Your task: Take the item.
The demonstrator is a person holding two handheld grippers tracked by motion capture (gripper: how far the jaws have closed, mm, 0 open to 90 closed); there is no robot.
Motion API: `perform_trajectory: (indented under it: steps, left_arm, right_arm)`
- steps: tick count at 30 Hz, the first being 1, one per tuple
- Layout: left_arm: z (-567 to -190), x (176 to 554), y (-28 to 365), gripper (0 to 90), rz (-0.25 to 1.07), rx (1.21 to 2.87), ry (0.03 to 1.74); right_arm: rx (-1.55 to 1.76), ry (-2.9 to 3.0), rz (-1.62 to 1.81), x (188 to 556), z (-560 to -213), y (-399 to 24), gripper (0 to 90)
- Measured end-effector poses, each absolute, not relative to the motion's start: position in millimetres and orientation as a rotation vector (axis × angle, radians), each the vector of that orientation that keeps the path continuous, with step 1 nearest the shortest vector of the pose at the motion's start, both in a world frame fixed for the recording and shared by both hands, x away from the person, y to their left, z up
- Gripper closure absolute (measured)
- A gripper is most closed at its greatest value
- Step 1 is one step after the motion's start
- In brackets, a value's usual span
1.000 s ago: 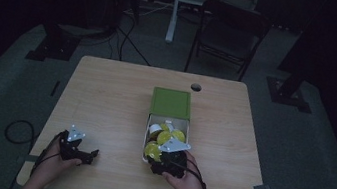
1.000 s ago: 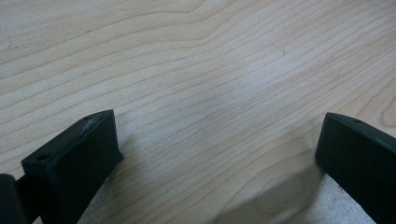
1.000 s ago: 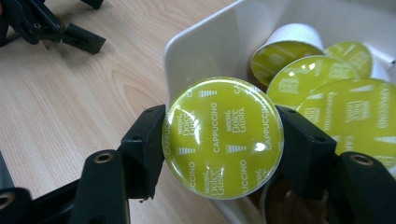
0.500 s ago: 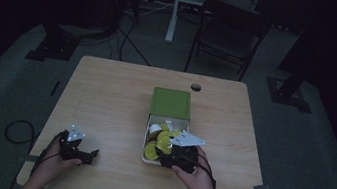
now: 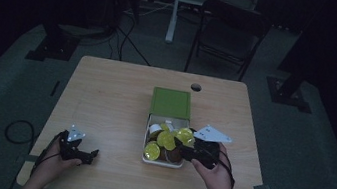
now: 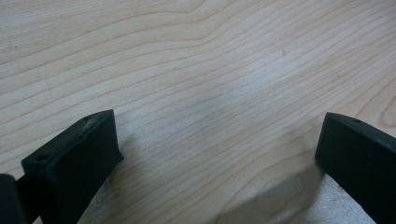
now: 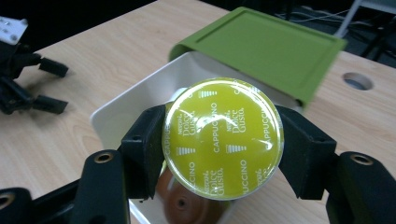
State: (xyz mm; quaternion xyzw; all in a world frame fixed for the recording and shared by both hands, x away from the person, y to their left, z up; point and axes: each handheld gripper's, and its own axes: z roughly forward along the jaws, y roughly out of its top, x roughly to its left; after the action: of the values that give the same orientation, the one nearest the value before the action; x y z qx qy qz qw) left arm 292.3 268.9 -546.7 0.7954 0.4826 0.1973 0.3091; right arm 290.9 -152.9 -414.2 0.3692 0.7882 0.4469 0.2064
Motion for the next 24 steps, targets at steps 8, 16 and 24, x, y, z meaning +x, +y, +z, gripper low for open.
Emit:
perform_trajectory:
  steps: [8,16,24]
  left_arm:
    - [-547,292,269,0.0,0.522,2.102,1.275]
    - [-547,292,269,0.0,0.521,2.101,1.275]
    - [-547,292,269,0.0,0.521,2.102,1.275]
  right_arm:
    - [1.053,2.129,1.233,291,-409,-178,38.2]
    - [1.098,2.085,1.209,290,-411,-201,38.2]
    - [1.178,2.04,1.179,290,-421,-224,38.2]
